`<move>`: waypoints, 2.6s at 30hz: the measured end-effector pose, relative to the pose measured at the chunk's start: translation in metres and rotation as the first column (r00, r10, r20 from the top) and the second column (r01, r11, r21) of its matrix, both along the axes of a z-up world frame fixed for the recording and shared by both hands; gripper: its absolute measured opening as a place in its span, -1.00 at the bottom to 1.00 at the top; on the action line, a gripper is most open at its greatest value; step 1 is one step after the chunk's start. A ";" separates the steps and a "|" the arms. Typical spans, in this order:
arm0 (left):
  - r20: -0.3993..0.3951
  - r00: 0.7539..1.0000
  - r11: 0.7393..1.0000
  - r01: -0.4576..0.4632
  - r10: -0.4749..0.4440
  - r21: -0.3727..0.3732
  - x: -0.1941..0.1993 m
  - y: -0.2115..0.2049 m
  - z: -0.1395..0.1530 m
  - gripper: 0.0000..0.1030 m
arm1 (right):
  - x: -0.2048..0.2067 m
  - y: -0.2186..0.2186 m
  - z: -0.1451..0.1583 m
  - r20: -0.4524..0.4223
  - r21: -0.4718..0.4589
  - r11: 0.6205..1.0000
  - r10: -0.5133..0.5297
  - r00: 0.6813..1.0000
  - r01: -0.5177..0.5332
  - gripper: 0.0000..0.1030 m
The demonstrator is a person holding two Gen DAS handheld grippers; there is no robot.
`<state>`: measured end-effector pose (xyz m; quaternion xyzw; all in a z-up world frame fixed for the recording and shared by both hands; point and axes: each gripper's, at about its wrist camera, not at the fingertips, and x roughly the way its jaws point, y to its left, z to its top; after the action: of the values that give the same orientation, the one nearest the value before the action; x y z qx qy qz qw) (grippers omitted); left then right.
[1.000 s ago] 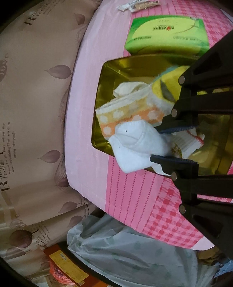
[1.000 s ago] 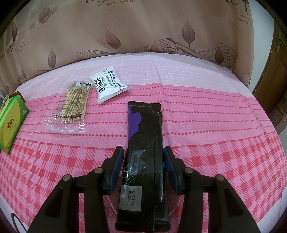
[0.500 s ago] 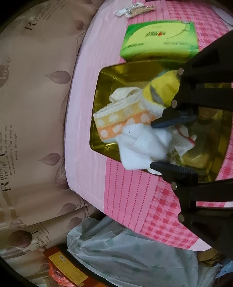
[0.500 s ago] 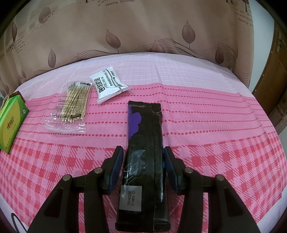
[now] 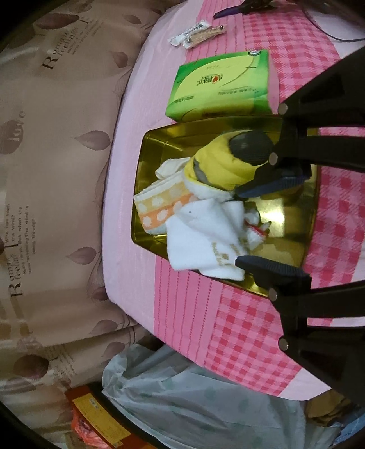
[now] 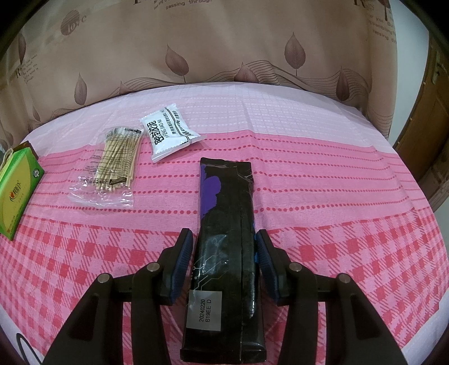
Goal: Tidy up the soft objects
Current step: 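Open the left gripper to drop the cloth pad into the tin, then carry the black pouch with the right gripper over the tin and lower it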
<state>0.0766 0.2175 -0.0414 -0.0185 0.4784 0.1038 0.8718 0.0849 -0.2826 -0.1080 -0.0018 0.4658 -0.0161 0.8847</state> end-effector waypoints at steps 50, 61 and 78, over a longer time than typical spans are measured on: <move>0.055 0.990 0.992 -0.128 0.127 0.008 -0.049 0.016 -0.015 -0.05 | -0.001 0.087 0.064 0.054 -0.062 0.997 0.056 0.997 -0.052 -0.35; 0.059 0.978 0.980 -0.198 0.199 -0.016 -0.052 0.030 -0.013 -0.05 | 0.009 0.186 0.107 0.095 -0.020 0.969 0.248 0.964 -0.247 -0.35; 0.066 0.956 0.958 -0.284 0.286 -0.034 -0.056 0.048 -0.012 -0.05 | 0.033 0.369 0.115 0.082 0.082 0.875 0.471 0.879 -0.477 -0.35</move>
<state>0.0211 0.2656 -0.0534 -0.1015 0.4412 0.2218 0.8636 0.1183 0.0861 0.0069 -0.0709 0.4249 0.2241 0.8742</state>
